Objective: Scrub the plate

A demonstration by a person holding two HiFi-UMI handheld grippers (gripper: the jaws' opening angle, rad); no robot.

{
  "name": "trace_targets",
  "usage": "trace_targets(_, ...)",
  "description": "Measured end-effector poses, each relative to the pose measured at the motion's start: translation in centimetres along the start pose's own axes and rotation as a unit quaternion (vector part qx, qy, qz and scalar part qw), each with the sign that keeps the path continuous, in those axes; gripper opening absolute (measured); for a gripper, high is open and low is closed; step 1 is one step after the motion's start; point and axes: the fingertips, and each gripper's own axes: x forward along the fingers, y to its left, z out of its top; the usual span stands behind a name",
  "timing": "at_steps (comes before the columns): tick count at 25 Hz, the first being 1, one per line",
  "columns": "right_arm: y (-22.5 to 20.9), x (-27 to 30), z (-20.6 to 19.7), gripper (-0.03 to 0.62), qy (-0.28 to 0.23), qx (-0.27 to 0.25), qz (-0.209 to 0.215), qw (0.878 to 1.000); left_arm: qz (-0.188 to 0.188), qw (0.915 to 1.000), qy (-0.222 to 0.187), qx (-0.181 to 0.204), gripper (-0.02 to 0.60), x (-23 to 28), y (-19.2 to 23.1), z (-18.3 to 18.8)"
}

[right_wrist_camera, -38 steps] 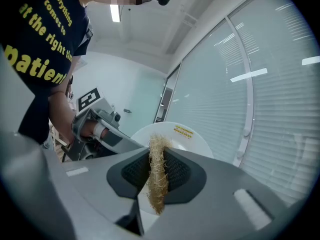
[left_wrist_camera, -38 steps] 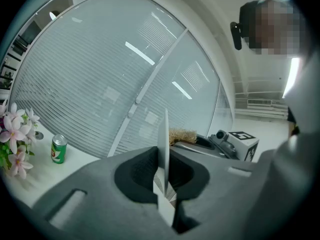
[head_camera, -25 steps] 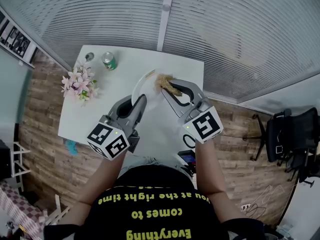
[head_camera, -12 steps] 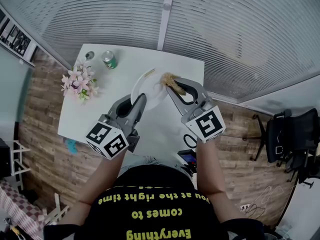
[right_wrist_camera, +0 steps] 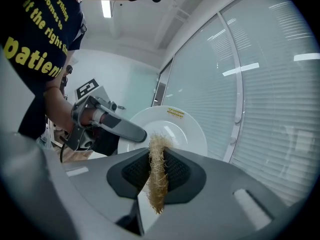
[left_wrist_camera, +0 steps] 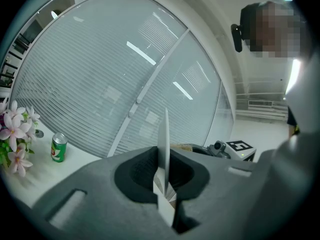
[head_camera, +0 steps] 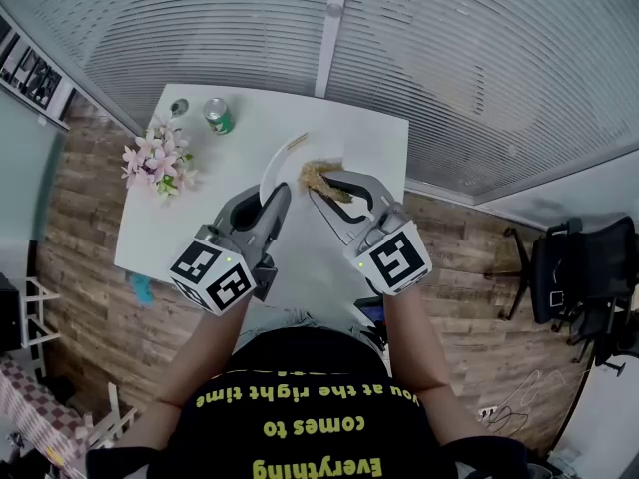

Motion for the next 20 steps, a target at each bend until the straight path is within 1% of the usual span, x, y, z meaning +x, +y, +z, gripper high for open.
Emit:
trace_targets(6,1.7,0.6,0.6,0.058,0.005,-0.012,0.022,1.000,0.003,1.0000,-0.002,-0.002,0.020,0.0,0.3,0.0)
trace_targets(10,2.3,0.6,0.9,0.058,0.004,-0.014,0.029,0.999,0.002,1.0000,-0.006,-0.006,0.020,-0.2,0.4,0.2)
trace_targets(15,2.2,0.7,0.9,0.058,0.007,-0.015,0.026,1.000,0.000,1.0000,-0.006,-0.008,0.020,-0.2,0.4,0.4)
trace_targets(20,1.4,0.7,0.6,0.058,0.012,-0.011,0.011,1.000,-0.004,0.9999,-0.003,-0.009,0.020,-0.2,0.5,0.3)
